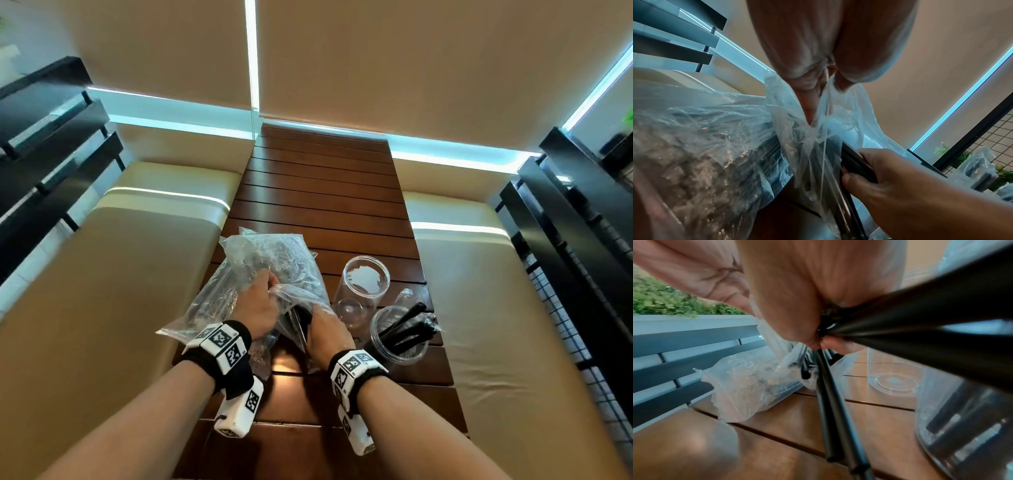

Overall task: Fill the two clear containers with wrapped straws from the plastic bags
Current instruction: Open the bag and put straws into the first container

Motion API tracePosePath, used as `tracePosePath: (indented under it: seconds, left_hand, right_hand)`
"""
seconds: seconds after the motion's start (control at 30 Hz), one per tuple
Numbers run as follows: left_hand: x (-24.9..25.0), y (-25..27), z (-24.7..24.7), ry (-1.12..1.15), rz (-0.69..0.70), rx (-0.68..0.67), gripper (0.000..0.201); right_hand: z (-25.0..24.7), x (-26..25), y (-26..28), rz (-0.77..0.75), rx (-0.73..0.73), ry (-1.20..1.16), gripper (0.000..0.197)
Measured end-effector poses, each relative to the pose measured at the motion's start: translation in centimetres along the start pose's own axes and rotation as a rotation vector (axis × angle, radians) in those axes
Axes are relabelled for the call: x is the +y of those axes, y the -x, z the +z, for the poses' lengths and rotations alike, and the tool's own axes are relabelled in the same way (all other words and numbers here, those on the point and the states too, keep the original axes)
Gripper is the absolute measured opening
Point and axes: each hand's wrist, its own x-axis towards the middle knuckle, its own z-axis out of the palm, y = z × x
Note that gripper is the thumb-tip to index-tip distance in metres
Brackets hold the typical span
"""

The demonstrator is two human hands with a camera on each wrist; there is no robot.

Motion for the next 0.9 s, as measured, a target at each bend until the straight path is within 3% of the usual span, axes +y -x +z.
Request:
tracePosePath:
  seconds: [0.2, 0.37, 0.47, 0.6, 0.9]
  left_hand:
    - [0.4, -0.3, 1.0, -0.024, 0.010, -0.009, 0.014]
    - [-0.2, -0.7, 1.5, 0.006, -0.015, -0.003, 0.013]
    - [-0.6, -0.8, 1.6, 0.018, -0.020, -0.003, 0.013]
    - [-0.6, -1.0, 1.6, 0.047, -0.025, -0.019, 0.013]
    - [-0.9, -1.5, 1.9, 0.002, 0.003, 0.008, 0.009]
  right_hand:
    - [0.3, 0.3, -0.3, 0.102, -0.032, -0.077, 0.039]
    - [0.6, -0.3, -0.5, 0.154, 0.027, -0.206, 0.047]
    - [0.9, -0.4, -0.5, 0.111, -0.028, -0.109, 0.048]
    - [0.9, -0.3, -0.7, 0.072, -0.022, -0.003, 0.033]
    - [-0.8, -0.7, -0.3, 0.014, -0.126, 0.163, 0.030]
